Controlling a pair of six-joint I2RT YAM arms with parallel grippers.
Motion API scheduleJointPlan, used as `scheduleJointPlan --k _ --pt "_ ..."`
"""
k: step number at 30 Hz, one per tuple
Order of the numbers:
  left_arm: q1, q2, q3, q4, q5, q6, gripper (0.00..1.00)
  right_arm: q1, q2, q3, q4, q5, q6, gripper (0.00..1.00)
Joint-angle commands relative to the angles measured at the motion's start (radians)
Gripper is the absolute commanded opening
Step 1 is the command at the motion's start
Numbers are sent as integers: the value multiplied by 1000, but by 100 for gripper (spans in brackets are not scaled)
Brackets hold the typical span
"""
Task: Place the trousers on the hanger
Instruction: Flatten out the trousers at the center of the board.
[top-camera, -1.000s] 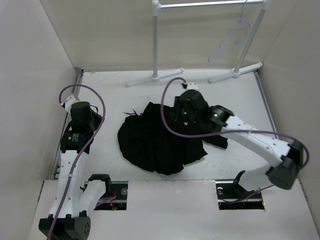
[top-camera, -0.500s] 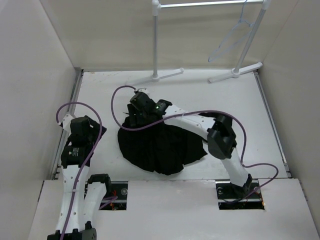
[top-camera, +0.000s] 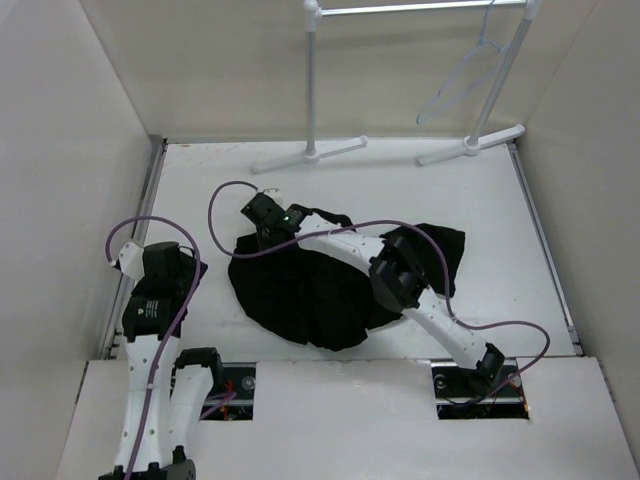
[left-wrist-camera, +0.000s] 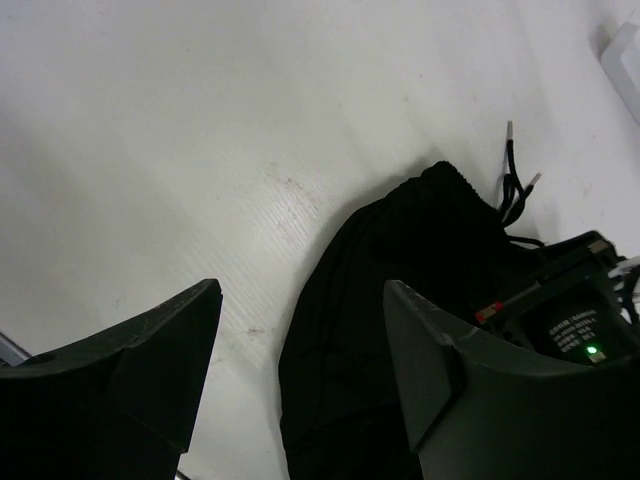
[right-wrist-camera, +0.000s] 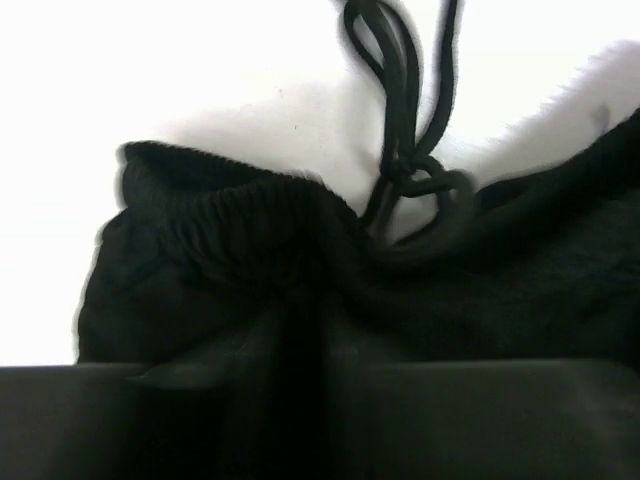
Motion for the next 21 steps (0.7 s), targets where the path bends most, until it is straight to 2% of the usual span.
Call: scheduleJointPlan --k 1,4,7,9,13,16,18,19,21 --pt "13 -54 -7 -23 -43 -36 64 -17 -19 78 -14 -9 51 7" --pt "18 -74 -11 -31 -35 -36 64 -26 -133 19 21 5 52 2" --pt "15 -66 -8 -12 -21 -36 64 -26 -331 -81 148 -4 -3 2" --pt "20 -51 1 15 -14 -36 64 -26 -436 -75 182 -33 -20 2" --pt "23 -2 42 71 -4 -43 64 -28 -574 61 184 -87 -12 2" --pt "29 20 90 109 -1 -49 65 -57 -651 266 193 -142 15 3" --pt "35 42 136 115 -9 -50 65 -94 -730 339 223 -173 46 3" --pt "37 56 162 117 -9 -52 65 -111 -794 315 248 -174 51 3" --pt "38 84 208 124 -12 -46 66 -155 -977 130 314 -154 51 4"
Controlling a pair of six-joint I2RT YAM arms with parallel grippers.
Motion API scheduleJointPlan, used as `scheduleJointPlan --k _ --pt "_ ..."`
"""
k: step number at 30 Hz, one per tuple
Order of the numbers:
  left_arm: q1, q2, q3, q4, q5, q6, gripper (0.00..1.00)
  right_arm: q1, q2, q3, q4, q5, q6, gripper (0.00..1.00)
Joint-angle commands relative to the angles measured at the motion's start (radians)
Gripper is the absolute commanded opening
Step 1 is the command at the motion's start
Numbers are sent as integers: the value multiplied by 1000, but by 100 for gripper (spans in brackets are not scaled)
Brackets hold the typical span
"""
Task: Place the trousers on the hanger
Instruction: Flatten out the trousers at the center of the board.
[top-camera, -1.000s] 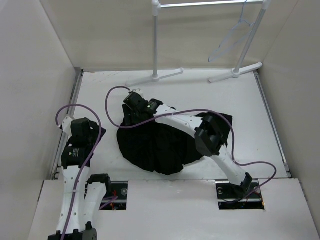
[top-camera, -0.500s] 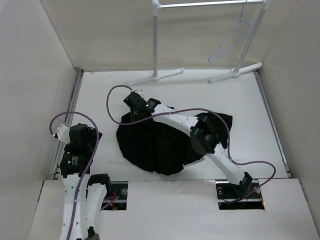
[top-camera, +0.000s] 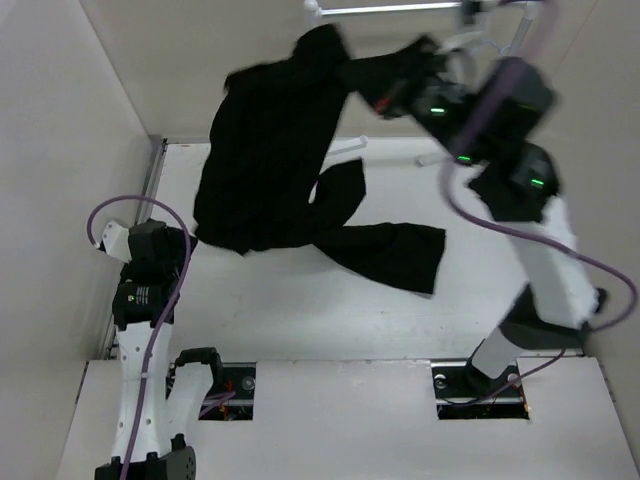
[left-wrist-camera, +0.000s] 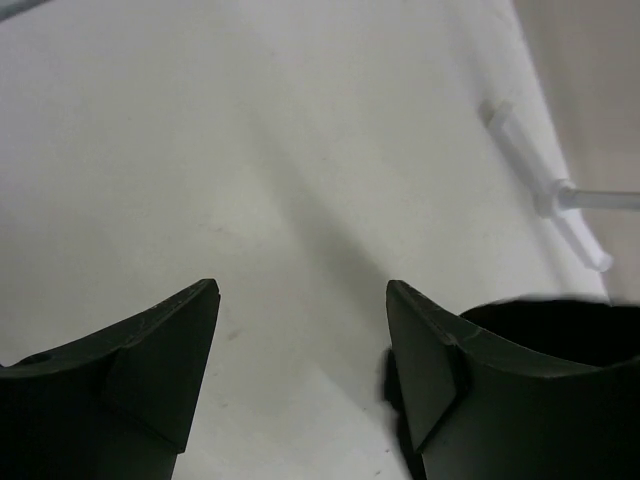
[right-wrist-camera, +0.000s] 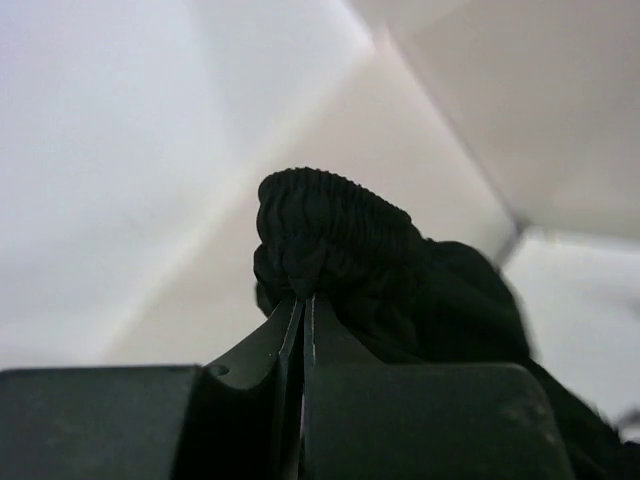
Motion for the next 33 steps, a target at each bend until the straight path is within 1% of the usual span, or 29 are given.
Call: scheduleJointPlan --k 1,2,3,5,8,11,13,14,17,19,20,21,23,24,25,26,27,28,30,32,33 --pt "10 29 110 66 -20 -5 67 -79 -312 -229 197 -3 30 4" --pt "10 41 129 71 -29 4 67 -111 -426 -394 254 1 39 4" --pt "10 52 141 75 -36 12 68 -139 -513 -522 295 3 48 5" --pt "5 81 172 78 -50 29 68 -237 -746 -861 351 -3 103 6" --pt "-7 112 189 91 -55 45 68 -414 -1018 -1272 343 -86 188 8" --pt "-21 130 169 100 -53 53 68 -583 -1213 -1567 322 -221 254 9" --pt "-42 129 120 110 -56 59 67 -674 -1269 -1673 284 -282 289 9" --pt "-53 122 85 127 -56 61 67 -734 -1286 -1730 264 -302 269 9" --pt "-88 134 -24 192 -56 64 67 -875 -1286 -1819 192 -301 255 7" --pt "-104 183 -67 238 -47 62 67 -975 -1264 -1856 158 -267 228 7" --pt "-117 228 -75 262 -44 59 67 -980 -1251 -1864 153 -231 222 7" --pt "-134 272 -78 287 -44 58 67 -972 -1238 -1866 132 -168 228 9" --pt "-165 370 -70 345 -50 55 67 -967 -1215 -1857 94 -30 226 24" --pt "-168 416 -58 371 -52 55 66 -960 -1202 -1853 90 18 216 29" --pt "-170 459 -46 403 -53 56 66 -954 -1186 -1852 90 53 191 39" --pt "-174 504 -35 441 -50 64 66 -950 -1163 -1838 81 85 164 58" --pt "-171 548 -18 457 -53 67 65 -947 -1143 -1820 60 98 134 71" --pt "-157 584 -3 465 -53 67 65 -947 -1133 -1805 44 109 116 77" --pt "-109 647 22 483 -61 65 65 -915 -1125 -1784 21 133 85 82" --pt "-56 722 49 483 -50 56 62 -880 -1143 -1786 21 181 62 83" --pt "-42 762 71 486 -40 56 61 -853 -1143 -1792 29 187 47 81"
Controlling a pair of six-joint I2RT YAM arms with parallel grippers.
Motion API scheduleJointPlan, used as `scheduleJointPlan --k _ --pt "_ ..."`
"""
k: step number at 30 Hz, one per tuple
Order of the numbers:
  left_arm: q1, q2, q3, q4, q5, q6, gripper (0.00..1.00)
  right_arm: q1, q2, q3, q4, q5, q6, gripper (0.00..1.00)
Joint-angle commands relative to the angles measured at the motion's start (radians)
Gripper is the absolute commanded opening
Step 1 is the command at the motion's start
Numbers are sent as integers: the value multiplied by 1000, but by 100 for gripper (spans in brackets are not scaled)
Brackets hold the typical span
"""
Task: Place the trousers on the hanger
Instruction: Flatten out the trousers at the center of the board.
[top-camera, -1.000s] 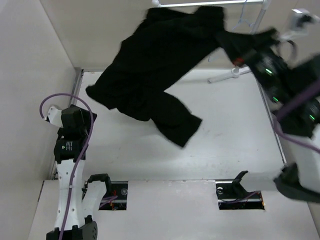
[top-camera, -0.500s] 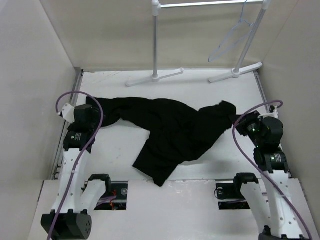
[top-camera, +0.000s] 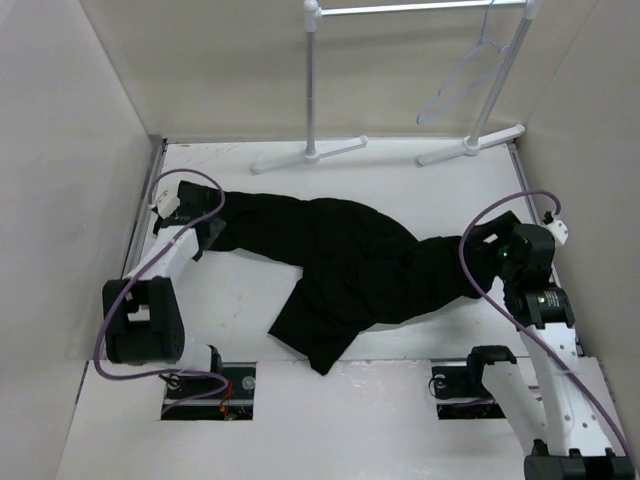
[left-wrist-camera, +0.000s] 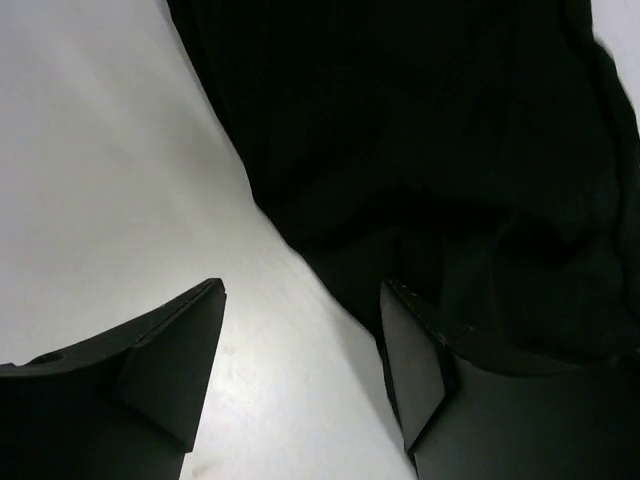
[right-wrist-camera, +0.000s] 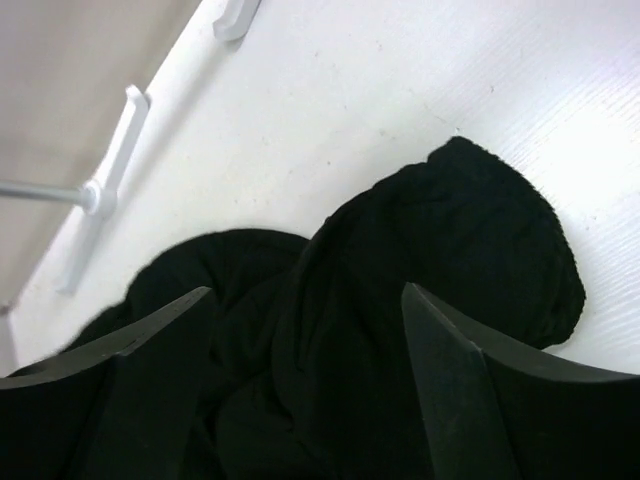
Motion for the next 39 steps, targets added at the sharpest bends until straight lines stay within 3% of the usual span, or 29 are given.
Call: scheduleJointPlan --k 1,2,4,6,8,10,13,16,17,19,22,24,27,29,31,33,34,36,37,39 --pt "55 93 100 66 -8 6 60 80 -6 39 3 94 -87 78" --pt "57 127 119 66 -12 10 60 109 20 34 3 93 -101 73" --pt "62 219 173 58 -8 10 57 164 87 31 -9 76 -107 52" --pt "71 307 225 53 -6 10 53 216 135 20 -7 65 -98 38" --pt "87 388 271 44 -8 12 44 259 149 8 6 77 -82 32" --pt "107 437 306 43 -1 9 30 294 164 -12 34 77 -78 41" --pt "141 451 346 41 -7 10 13 313 210 -27 33 74 -67 70" --pt "198 409 354 12 -47 0 11 316 217 -82 39 79 -7 72" --pt "212 396 358 0 -61 1 14 310 209 -101 42 74 4 72" --pt "238 375 374 -34 -48 12 35 298 200 -113 46 85 8 72" --pt "255 306 377 -31 -43 26 59 299 213 -60 60 87 -45 72" --pt "255 275 404 -16 -53 44 67 299 245 6 69 99 -94 73" --pt "247 342 528 -20 -58 84 70 282 302 74 101 94 -136 72" --pt "240 457 658 -60 -41 133 70 247 344 107 131 67 -145 58" --pt "233 586 796 -123 -8 170 69 204 394 147 145 44 -148 28" --pt "230 679 901 -164 8 191 68 142 440 169 166 57 -138 23" --pt "229 715 938 -169 9 204 68 103 465 178 180 59 -134 24" --pt "227 776 1004 -177 12 224 68 33 522 207 188 67 -136 39" --pt "227 804 1033 -183 14 233 68 -15 563 230 181 70 -139 54" --pt "223 847 1070 -194 22 242 68 -84 626 255 174 85 -144 74"
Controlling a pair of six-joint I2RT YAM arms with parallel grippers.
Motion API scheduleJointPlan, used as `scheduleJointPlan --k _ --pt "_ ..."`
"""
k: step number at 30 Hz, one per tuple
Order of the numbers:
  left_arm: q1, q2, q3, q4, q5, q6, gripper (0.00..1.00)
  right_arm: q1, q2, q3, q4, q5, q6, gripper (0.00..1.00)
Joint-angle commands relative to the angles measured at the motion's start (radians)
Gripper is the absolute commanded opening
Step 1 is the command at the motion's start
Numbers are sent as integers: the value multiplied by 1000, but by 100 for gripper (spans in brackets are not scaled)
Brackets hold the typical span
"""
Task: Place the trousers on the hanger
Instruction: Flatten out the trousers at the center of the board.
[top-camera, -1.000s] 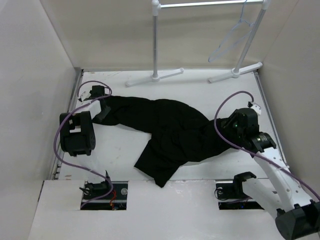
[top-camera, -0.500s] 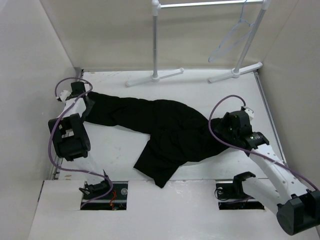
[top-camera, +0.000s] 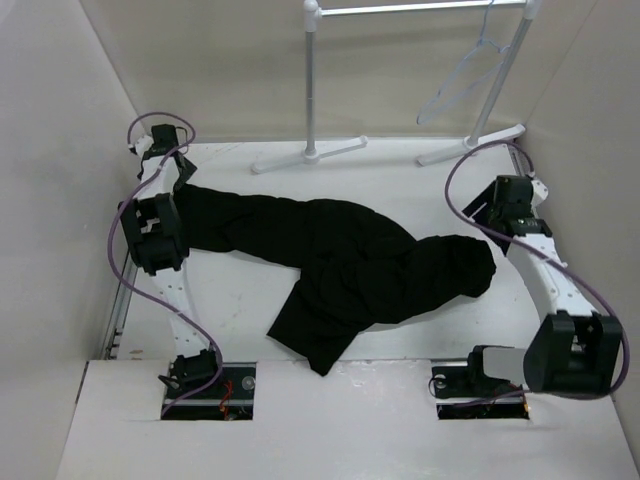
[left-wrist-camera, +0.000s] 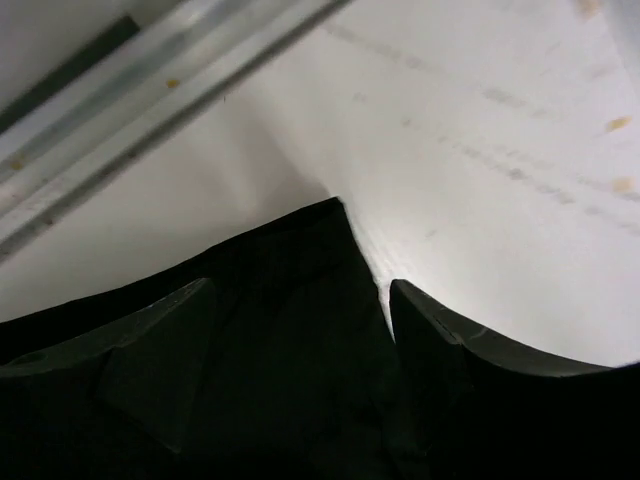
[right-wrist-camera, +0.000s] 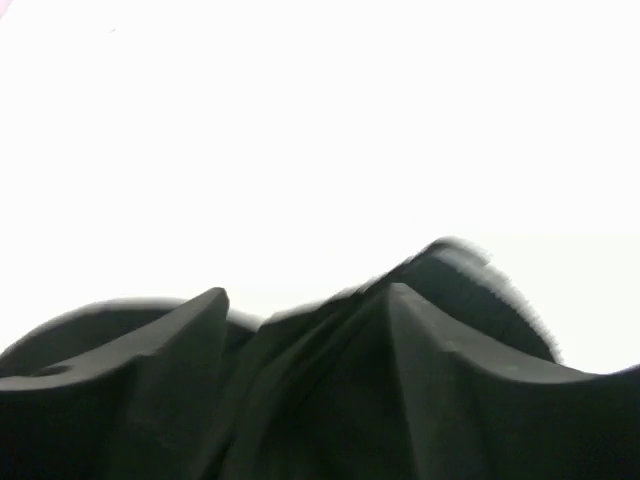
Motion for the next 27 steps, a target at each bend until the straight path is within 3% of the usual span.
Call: scheduleJointPlan --k 1,6,11,13,16,17,19,27 --pt "-5 40 74 -88 17 54 68 -95 79 76 20 29 -17 78" --pt "-22 83 75 -54 52 54 63 -147 176 65 -35 79 -29 86" --pt "-36 95 55 -28 51 43 26 -147 307 77 -11 -41 -15 81" --pt "-37 83 45 -17 45 31 17 -148 337 83 61 -137 18 65" --pt "-37 49 28 0 31 0 10 -150 338 76 239 -200 48 18" --pt "-37 34 22 6 23 -14 9 -150 334 79 287 -207 52 9" --pt "-31 -3 17 12 13 -47 6 -144 271 86 357 -180 54 4" --pt "10 -118 42 60 -21 -150 3 -89 -111 -12 578 -66 -23 9"
